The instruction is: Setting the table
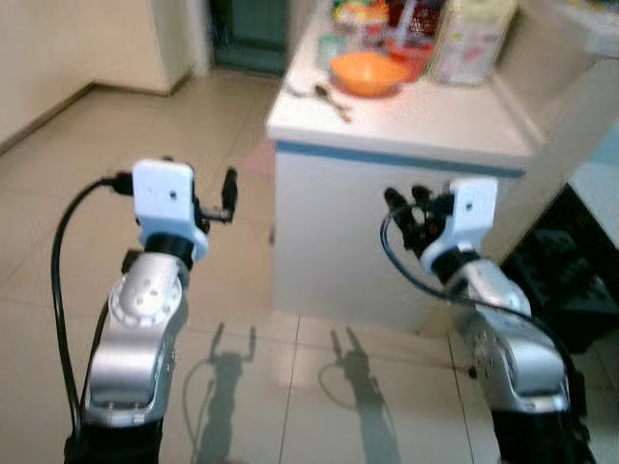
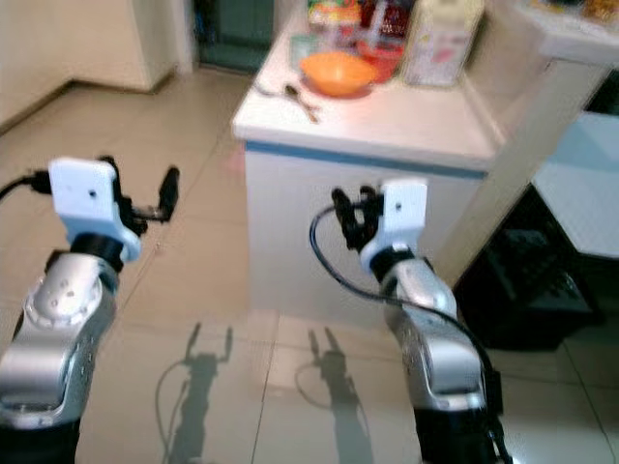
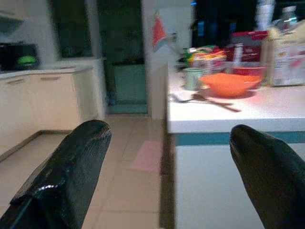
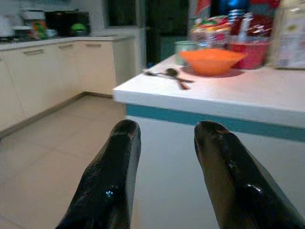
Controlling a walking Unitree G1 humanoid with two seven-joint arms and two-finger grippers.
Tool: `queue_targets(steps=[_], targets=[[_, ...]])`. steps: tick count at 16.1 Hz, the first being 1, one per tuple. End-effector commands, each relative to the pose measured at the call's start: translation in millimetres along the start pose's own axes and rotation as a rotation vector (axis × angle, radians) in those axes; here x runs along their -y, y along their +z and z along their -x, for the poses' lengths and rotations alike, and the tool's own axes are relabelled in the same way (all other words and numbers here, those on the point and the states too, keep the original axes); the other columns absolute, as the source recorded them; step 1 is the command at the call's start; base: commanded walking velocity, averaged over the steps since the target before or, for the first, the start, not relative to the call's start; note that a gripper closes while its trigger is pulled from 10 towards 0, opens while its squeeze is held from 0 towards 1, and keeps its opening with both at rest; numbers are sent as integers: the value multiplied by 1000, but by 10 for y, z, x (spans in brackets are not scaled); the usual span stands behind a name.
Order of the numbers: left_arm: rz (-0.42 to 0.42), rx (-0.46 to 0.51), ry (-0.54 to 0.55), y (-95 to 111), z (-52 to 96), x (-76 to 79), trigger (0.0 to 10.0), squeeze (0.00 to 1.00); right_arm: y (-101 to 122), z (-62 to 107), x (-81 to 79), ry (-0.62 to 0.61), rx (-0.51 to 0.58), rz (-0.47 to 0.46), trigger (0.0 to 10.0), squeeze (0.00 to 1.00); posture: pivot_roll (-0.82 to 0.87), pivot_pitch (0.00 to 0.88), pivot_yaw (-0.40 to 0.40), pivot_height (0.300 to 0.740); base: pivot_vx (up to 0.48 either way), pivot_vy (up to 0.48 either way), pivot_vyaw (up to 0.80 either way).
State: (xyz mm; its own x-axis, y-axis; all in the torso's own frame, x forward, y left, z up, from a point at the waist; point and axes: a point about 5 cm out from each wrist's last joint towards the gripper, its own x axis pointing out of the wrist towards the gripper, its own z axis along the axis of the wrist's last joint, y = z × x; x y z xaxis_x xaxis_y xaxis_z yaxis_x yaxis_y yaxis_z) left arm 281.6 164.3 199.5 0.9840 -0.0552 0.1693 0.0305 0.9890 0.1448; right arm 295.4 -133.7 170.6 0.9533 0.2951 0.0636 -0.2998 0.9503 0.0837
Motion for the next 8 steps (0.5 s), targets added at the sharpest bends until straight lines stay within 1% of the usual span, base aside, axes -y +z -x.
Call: queue_targets(steps=[1, 2, 3, 5, 7, 8], targets=[[-1, 7, -23, 19, -25, 64, 10000, 0, 10, 4, 107, -21, -8, 24, 10000, 0, 76, 0, -68, 740, 326, 0, 0], [-1, 6, -24, 21, -16, 66, 10000, 0, 11, 3, 124, -22, -9, 26, 10000, 0, 77, 0, -69, 740, 326, 0, 0], [-12, 0, -21, 5, 9, 30, 10000, 0, 25, -21, 137, -24, -7, 36, 10000, 0, 79, 0, -70, 740, 326, 0, 0], [-16, -4, -6, -3, -13, -17, 10000, 0, 65, -66, 90, 4, -2, 49, 10000, 0, 71, 0, -73, 740, 328, 0, 0], [-21, 2, -7, 9, -26, -7, 10000, 0, 81, -76, 59, 46, 2, 51, 10000, 0, 80, 0, -81, 740, 328, 0, 0], [-22, 0, -9, 5, 9, 5, 10000, 0, 73, -75, 68, 51, 1, 44, 10000, 0, 88, 0, -85, 740, 334, 0, 0]])
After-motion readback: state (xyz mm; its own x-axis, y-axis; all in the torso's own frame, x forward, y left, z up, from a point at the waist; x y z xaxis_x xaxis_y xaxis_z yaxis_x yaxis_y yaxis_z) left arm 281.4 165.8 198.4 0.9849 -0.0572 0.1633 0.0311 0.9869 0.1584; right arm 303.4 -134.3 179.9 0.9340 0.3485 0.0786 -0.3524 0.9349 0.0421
